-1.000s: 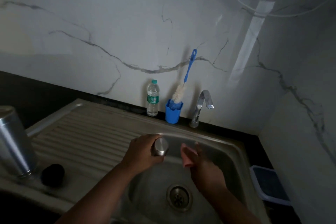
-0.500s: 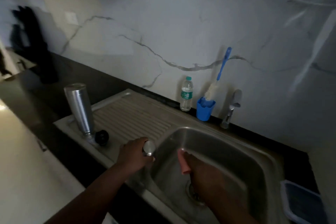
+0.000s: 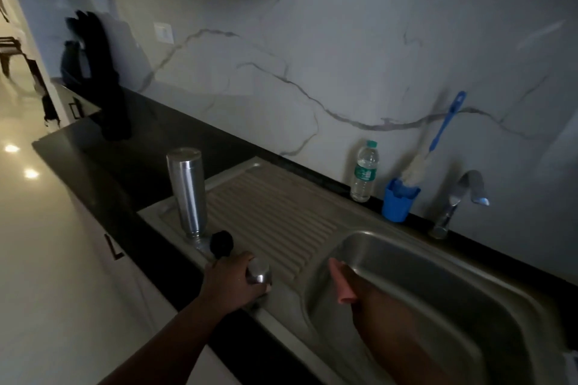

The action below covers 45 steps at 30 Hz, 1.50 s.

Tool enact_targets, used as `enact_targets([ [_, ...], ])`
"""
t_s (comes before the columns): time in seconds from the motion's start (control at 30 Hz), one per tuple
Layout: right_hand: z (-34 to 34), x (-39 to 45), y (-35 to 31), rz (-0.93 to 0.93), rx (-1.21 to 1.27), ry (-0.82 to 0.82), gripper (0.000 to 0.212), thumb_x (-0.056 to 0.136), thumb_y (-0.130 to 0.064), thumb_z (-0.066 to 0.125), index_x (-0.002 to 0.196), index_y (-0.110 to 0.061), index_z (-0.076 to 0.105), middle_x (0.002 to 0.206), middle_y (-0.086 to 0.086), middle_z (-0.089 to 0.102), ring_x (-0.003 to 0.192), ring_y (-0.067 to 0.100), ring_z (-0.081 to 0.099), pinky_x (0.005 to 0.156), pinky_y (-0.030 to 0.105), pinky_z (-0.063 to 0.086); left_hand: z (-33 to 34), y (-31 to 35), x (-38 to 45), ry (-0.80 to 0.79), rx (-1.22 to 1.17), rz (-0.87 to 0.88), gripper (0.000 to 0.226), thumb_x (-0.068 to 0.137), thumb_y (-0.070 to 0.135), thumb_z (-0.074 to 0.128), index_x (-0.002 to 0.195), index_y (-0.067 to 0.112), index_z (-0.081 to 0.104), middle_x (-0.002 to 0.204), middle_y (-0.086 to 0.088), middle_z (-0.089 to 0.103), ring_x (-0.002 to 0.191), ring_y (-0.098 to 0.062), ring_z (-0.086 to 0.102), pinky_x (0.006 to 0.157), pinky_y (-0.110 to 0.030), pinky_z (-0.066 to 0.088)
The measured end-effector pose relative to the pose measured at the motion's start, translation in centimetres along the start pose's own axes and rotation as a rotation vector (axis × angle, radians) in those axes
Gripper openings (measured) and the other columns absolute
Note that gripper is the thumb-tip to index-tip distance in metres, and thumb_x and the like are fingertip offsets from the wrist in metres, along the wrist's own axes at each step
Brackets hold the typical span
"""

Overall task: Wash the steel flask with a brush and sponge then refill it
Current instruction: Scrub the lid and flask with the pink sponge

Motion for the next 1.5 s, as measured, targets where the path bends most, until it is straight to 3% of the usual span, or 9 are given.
enact_targets([
  [0.07,1.0,1.0,-0.5,-0.008,-0.077,0.022,0.078,0.066,-0.092,0.007,0.120,-0.053,0.048,0.137,-0.002,0.054,0.124,0.018,0.052,0.111,0.035,0.033,0.0,-0.8,0.6,-0.008,0.031,0.035,0.092,0.044,0.093,0.044,0.112,0.034,0.058,0.112,0.013,0.065,0.114,-0.016,0.059,0.095,-0.034,0.043],
  [0.17,2.3,2.1,-1.9,0.010,-0.302,0.004,0.048,0.096,-0.057,0.028,0.142,-0.047,0.031,0.146,-0.006,0.044,0.127,0.015,0.048,0.111,0.033,0.032,-0.8,-2.6,2.0,0.146,-0.065,0.038,0.101,0.051,0.094,0.047,0.125,0.026,0.057,0.123,0.002,0.057,0.116,-0.026,0.056,0.097,-0.043,0.046],
  [0.27,3.2,2.9,-2.7,0.014,-0.434,0.056,0.048,0.100,-0.042,0.033,0.147,-0.043,0.022,0.140,-0.007,0.050,0.119,0.011,0.055,0.102,0.029,0.042,-1.2,-5.4,3.8,0.387,-0.104,0.051,0.085,0.063,0.078,0.054,0.117,0.013,0.064,0.113,-0.012,0.060,0.103,-0.040,0.058,0.088,-0.048,0.051],
  [0.47,4.1,2.8,-3.4,0.043,-0.268,0.162,0.041,0.099,-0.042,0.039,0.133,-0.059,0.023,0.139,-0.009,0.052,0.118,0.011,0.056,0.102,0.030,0.042,0.3,-8.0,6.2,0.105,-0.031,-0.121,0.084,0.072,0.059,0.074,0.138,0.014,0.049,0.131,-0.014,0.057,0.120,-0.034,0.055,0.096,-0.043,0.045],
  [0.67,2.7,2.1,-3.0,0.131,-0.304,0.120,0.050,0.098,-0.036,0.042,0.138,-0.058,0.022,0.139,-0.008,0.051,0.114,0.011,0.056,0.095,0.029,0.047,-0.8,-4.0,6.7,0.256,-0.462,0.079,0.064,0.058,0.021,0.093,0.114,0.009,0.064,0.108,-0.016,0.060,0.100,-0.035,0.062,0.085,-0.034,0.049],
  [0.9,-1.8,-0.4,-3.8,-0.125,0.117,0.515,0.046,0.091,-0.027,0.058,0.110,-0.069,0.049,0.107,-0.041,0.060,0.105,-0.013,0.058,0.082,0.007,0.044,-0.5,11.2,4.7,-0.477,-1.318,0.073,0.072,0.045,0.027,0.094,0.110,0.023,0.065,0.111,-0.005,0.070,0.094,-0.010,0.069,0.077,-0.023,0.052],
  [1.03,-3.6,-2.4,-3.0,-0.303,-0.061,0.682,0.067,0.086,-0.001,0.056,0.138,-0.043,0.046,0.142,-0.023,0.045,0.128,-0.013,0.040,0.103,0.009,0.035,-0.6,18.7,1.5,-0.686,-1.460,0.085,0.018,0.077,0.005,0.076,0.091,0.016,0.078,0.096,-0.010,0.076,0.086,-0.017,0.070,0.072,-0.024,0.054],
  [1.17,-7.1,-3.3,1.0,-0.418,-0.014,0.762,0.068,0.082,0.008,0.058,0.139,-0.027,0.049,0.147,-0.014,0.044,0.134,0.002,0.041,0.110,0.016,0.031,-0.2,23.8,-1.7,-0.893,-1.666,-0.019,0.020,0.082,0.013,0.062,0.093,0.013,0.079,0.097,-0.011,0.074,0.083,-0.016,0.069,0.080,-0.031,0.046],
  [1.5,-14.6,-6.1,8.6,-0.551,0.139,0.948,0.047,0.085,-0.002,0.052,0.131,-0.008,0.056,0.141,-0.004,0.051,0.130,0.010,0.049,0.109,0.018,0.033,-0.1,34.6,-6.5,-0.865,-1.763,-0.062,0.036,0.074,0.020,0.069,0.104,0.002,0.074,0.109,-0.021,0.072,0.091,-0.027,0.071,0.086,-0.042,0.053],
])
Point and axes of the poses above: each hand's wrist, its own x-axis towards the middle knuckle, its own z-axis out of the palm, y = z × x, the point moved 3 cm from there along x, towards the middle knuckle
